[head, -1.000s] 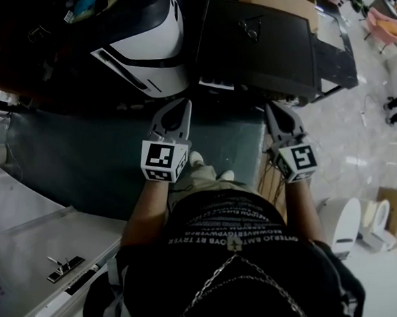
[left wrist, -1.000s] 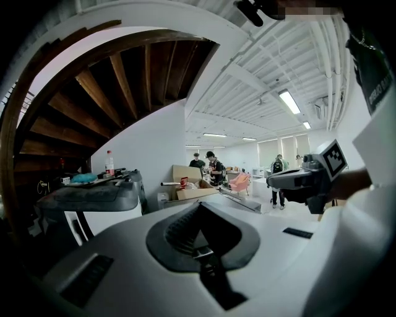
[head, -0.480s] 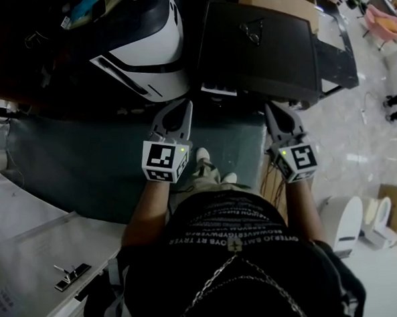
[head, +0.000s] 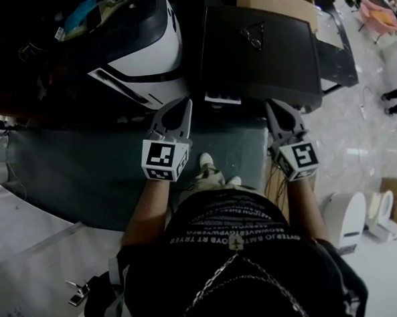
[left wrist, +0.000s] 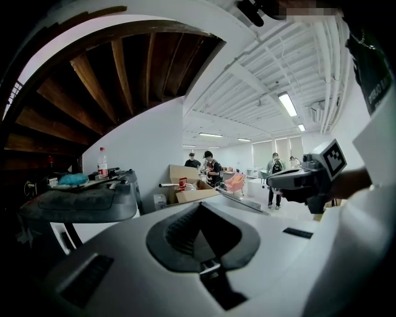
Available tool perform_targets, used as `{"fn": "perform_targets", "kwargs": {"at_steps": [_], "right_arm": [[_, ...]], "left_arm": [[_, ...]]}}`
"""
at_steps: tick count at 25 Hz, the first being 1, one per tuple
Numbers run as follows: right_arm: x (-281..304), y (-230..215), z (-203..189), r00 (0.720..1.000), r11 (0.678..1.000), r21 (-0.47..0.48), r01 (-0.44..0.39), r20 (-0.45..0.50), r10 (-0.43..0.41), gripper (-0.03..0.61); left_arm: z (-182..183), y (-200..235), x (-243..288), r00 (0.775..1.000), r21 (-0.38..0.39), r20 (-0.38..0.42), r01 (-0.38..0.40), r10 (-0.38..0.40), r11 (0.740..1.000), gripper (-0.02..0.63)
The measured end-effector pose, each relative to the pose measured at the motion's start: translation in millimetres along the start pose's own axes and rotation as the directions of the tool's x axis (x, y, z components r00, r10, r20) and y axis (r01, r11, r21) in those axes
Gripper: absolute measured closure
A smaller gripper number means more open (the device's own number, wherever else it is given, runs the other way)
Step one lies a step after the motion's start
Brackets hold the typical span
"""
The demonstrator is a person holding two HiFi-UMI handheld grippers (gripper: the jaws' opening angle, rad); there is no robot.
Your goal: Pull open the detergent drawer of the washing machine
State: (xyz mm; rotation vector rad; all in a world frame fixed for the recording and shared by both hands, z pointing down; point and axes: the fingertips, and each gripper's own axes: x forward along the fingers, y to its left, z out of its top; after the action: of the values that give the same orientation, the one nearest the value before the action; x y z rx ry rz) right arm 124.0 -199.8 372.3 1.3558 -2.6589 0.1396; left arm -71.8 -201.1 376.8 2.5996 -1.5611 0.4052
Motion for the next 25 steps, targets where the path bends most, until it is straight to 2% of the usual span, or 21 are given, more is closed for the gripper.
{"fn": "perform_targets", "kwargs": {"at_steps": [14, 25], "right_arm": [[64.6, -8.6, 9.7, 0.997, 0.997, -0.010, 0.072, -0.020, -0.072, 0.577], [102.2, -18.0, -13.3, 0.987, 0.989, -0.021, 0.146, -0.071, -0.147, 0.577]], "left_arm": [[2.8, 62.2, 52.7, 0.997, 0.000, 0.010, 0.077, -0.077, 0.997, 0.611], [-25.6, 92.2, 79.3, 0.989, -0.003, -0.031, 0.144, -0.144, 0.990, 0.611]]}}
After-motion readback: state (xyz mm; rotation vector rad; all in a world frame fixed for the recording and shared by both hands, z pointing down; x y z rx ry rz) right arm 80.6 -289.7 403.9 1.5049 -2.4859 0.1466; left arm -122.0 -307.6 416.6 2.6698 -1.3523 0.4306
